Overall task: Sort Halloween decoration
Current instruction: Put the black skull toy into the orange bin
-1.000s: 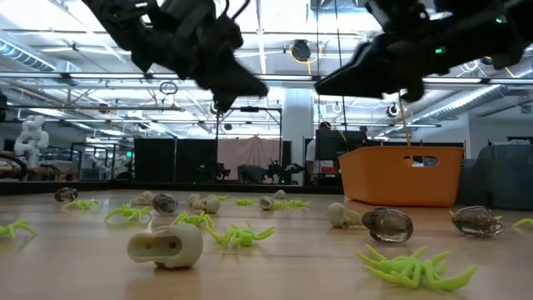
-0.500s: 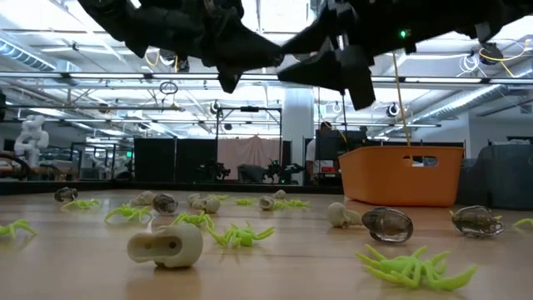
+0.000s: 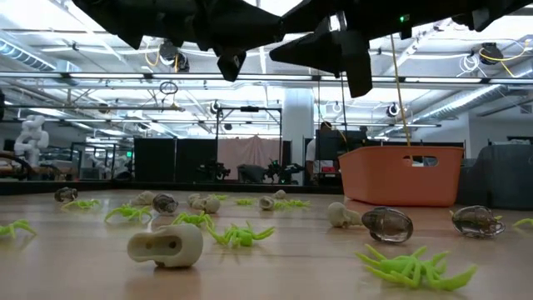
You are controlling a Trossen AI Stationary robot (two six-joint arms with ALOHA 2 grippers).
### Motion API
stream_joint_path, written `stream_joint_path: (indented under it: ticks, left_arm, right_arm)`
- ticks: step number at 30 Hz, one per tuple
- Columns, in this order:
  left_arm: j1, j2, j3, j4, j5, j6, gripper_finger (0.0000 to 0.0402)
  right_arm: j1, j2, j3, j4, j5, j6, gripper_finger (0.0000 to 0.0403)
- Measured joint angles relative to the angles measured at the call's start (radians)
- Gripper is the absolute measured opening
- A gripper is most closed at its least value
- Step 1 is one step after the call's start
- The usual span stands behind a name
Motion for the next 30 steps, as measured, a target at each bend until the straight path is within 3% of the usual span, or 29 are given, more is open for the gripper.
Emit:
stream_joint_path:
  ticks: [13, 26, 30]
  left_arm:
    - [-0.004, 0.0, 0.0, -0.001, 0.0, -0.048, 0.0043]
    - [-0.004, 0.0, 0.0, -0.013, 0.005, -0.055, 0.0044]
    - [-0.004, 0.0, 0.0, -0.013, 0.004, -0.075, 0.0061]
  right_arm:
    - [-0.002, 0.0, 0.0, 0.031, -0.054, -0.091, 0.0146]
    - [-0.002, 0.0, -0.003, 0.047, -0.098, -0.094, 0.0108]
    - [-0.002, 0.0, -0.003, 0.05, -0.102, -0.091, 0.0097]
